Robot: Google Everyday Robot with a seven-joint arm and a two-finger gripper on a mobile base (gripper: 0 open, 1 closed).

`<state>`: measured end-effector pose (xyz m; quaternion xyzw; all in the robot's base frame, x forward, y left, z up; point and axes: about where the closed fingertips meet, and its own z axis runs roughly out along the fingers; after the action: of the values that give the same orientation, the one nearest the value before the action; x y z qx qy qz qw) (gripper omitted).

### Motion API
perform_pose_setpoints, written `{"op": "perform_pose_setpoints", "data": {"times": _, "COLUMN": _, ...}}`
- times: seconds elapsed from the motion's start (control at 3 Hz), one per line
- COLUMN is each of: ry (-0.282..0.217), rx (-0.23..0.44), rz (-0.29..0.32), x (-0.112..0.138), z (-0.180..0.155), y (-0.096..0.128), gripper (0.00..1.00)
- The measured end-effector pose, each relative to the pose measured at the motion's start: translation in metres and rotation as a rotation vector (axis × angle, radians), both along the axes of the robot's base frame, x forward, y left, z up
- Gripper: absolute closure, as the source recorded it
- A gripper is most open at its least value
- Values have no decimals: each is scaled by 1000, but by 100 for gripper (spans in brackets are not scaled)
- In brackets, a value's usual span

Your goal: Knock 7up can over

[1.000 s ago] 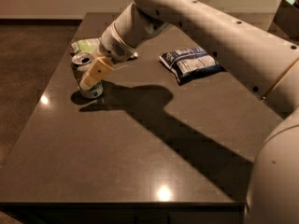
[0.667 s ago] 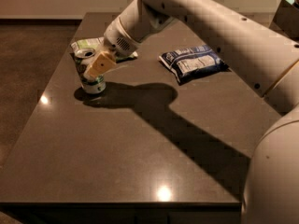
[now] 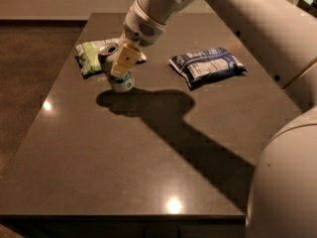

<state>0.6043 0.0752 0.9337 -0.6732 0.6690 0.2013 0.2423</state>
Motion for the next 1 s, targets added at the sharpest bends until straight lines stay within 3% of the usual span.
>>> {"op": "perform_pose_setpoints", "data": {"times": 0.33, "ry": -79, "rx": -231, "rz": 35, "x": -3, "z": 6, "y": -46, "gripper": 100}}
{"op": "perform_pose_setpoints", "data": {"times": 0.67, "ry": -129, "rx": -374, "rz": 60, "x": -3, "z": 5, "y": -72, "gripper": 100}}
{"op": "perform_pose_setpoints", "data": {"times": 1.0, "ry": -158, "rx": -464, "rz": 137, "x": -14, "z": 0, "y": -82, "gripper": 85}}
